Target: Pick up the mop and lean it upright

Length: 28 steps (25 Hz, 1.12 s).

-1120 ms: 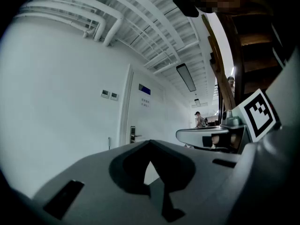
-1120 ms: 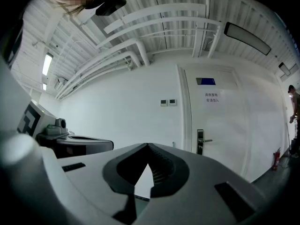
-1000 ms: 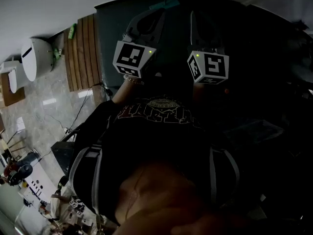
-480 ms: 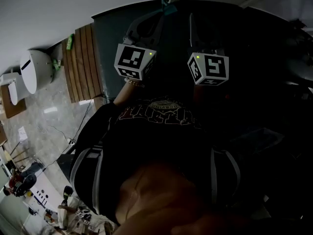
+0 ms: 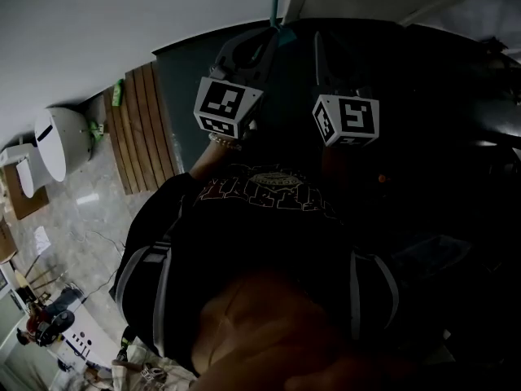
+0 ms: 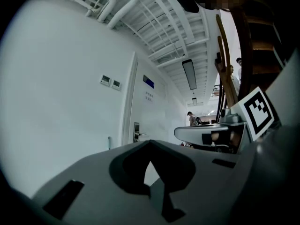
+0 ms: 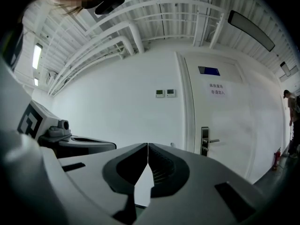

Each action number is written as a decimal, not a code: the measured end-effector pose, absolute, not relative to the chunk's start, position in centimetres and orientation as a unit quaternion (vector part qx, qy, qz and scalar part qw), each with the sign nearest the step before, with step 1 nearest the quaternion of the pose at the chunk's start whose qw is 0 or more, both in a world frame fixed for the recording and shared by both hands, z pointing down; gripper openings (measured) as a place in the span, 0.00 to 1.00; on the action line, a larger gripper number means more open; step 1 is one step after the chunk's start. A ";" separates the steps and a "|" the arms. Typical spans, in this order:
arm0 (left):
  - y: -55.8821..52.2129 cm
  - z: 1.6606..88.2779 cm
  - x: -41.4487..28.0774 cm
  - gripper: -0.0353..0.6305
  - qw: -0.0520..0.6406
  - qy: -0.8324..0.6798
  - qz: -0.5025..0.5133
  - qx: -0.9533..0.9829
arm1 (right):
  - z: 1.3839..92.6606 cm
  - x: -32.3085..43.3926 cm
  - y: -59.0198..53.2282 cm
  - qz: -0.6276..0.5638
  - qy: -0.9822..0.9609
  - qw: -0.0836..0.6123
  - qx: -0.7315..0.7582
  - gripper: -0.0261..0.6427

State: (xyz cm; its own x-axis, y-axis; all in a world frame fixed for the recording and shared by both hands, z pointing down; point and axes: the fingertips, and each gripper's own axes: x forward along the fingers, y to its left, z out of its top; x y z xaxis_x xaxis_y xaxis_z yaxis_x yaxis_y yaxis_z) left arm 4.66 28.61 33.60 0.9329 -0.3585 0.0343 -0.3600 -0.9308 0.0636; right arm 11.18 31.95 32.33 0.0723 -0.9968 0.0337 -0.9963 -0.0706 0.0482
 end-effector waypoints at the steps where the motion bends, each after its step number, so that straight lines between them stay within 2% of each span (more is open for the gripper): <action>1: 27.5 33.7 4.8 0.11 0.036 -0.181 0.013 0.983 | 32.4 11.4 30.9 -0.002 -0.679 0.027 0.734 0.07; 15: 17.2 34.6 8.0 0.11 0.054 -0.180 0.029 0.982 | 32.9 15.3 21.5 0.021 -0.665 0.022 0.746 0.07; 28: 9.4 34.2 17.3 0.11 0.053 -0.209 0.034 0.976 | 32.8 23.8 12.6 0.027 -0.700 0.019 0.714 0.07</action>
State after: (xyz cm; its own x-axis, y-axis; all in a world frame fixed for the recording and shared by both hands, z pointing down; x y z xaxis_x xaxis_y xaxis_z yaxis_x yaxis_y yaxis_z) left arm 17.28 9.35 34.25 0.9102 -0.4048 0.0882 -0.4120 -0.9068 0.0898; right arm 23.81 12.56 32.81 0.0194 -0.9977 0.0644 -0.9997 -0.0201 -0.0104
